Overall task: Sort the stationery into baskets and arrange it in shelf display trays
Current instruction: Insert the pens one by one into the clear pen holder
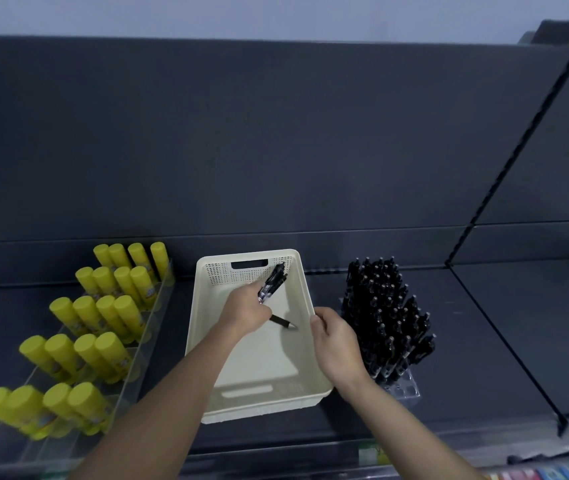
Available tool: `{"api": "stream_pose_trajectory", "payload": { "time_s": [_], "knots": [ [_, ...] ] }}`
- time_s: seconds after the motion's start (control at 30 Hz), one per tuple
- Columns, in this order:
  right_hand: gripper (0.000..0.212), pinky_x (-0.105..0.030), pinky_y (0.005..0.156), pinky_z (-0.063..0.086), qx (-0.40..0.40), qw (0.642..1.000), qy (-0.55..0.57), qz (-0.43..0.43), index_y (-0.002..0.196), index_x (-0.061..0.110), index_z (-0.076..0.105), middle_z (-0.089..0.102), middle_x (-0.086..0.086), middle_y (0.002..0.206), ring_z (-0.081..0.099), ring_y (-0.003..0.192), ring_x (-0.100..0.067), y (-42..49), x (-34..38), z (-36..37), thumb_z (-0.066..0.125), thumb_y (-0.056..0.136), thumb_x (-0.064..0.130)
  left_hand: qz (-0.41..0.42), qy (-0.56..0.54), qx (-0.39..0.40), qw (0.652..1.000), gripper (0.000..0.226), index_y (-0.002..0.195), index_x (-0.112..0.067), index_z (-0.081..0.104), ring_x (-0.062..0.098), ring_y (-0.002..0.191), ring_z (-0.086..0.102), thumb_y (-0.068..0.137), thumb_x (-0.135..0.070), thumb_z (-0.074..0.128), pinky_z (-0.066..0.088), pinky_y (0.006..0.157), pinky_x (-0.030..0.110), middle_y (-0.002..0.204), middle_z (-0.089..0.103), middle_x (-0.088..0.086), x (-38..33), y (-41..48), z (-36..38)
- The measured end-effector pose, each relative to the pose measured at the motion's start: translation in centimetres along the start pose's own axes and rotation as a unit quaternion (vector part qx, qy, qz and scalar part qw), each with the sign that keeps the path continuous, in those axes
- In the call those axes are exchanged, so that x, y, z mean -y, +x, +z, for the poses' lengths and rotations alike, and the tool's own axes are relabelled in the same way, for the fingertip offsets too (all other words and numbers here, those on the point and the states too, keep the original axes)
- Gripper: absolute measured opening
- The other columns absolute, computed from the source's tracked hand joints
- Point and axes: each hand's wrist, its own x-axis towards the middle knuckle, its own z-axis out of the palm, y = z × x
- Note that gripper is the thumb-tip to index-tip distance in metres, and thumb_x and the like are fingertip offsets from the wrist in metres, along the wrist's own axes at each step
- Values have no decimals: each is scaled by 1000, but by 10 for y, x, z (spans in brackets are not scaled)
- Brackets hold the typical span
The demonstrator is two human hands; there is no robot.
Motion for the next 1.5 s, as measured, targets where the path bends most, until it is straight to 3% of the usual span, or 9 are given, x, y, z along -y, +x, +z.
{"api": "stream_pose_trajectory", "payload": {
  "time_s": [0.17,0.27,0.4,0.5,0.7,0.97,1.2,1.4,1.5],
  "knots": [
    [25,-23,84,42,-63,984,-114,-119,115,9,62,61,-6,105,53,101,-18,-10,6,-6,46,96,10,-23,-79,-31,996,16,73,-10,52,17,58,48,69,0,64,33,47,24,63,51,-1,-6,-19,-16],
    [28,-23,89,42,-74,976,-132,-159,119,6,61,62,-8,108,54,104,-19,-12,19,-10,47,96,11,-15,-220,-37,975,11,78,-1,55,7,51,59,75,5,63,50,54,22,65,56,1,-20,-38,-30],
    [32,-29,60,53,-1,996,81,-37,87,-1,68,67,-12,78,62,67,-16,-13,47,-20,46,98,19,33,-319,-31,947,14,83,1,59,8,58,64,73,11,64,58,64,27,64,60,-2,-40,-62,-47],
    [35,-22,50,47,61,970,226,59,81,-3,68,65,-8,68,56,55,-10,-17,59,-26,48,97,20,60,-327,-22,943,22,83,-6,62,5,56,62,71,12,64,46,47,14,65,63,-5,-54,-76,-53],
    [17,-19,43,44,121,887,401,194,80,3,63,59,-4,57,50,49,-10,-35,70,-47,53,93,7,72,-389,-56,917,20,99,-10,59,12,62,66,85,4,56,50,55,22,64,68,-1,-67,-94,-49],
    [20,-20,45,44,39,872,470,135,97,-2,67,59,-3,64,52,53,-11,-66,57,-89,51,93,8,79,-448,-16,890,7,92,-12,53,13,52,52,92,-18,58,39,48,29,58,58,-5,-89,-107,-25],
    [16,-24,65,54,-120,923,366,18,78,15,52,72,-7,82,68,78,-15,-80,29,-130,56,90,4,38,-549,27,835,5,91,-12,56,10,51,50,95,-15,56,41,44,21,67,60,-5,-100,-113,4],
    [15,-31,66,52,-234,965,118,27,73,17,58,62,11,60,64,64,-13,-80,-21,-135,62,88,19,2,-549,28,836,7,97,-15,60,8,51,50,92,-11,59,40,42,20,65,56,-5,-100,-123,23],
    [7,-29,70,52,-243,970,9,31,83,19,57,64,9,75,66,77,-16,-75,-38,-128,61,89,19,-10,-537,36,843,5,96,-19,61,10,49,48,92,-16,60,39,42,21,61,54,-2,-94,-128,29]
  ]
}}
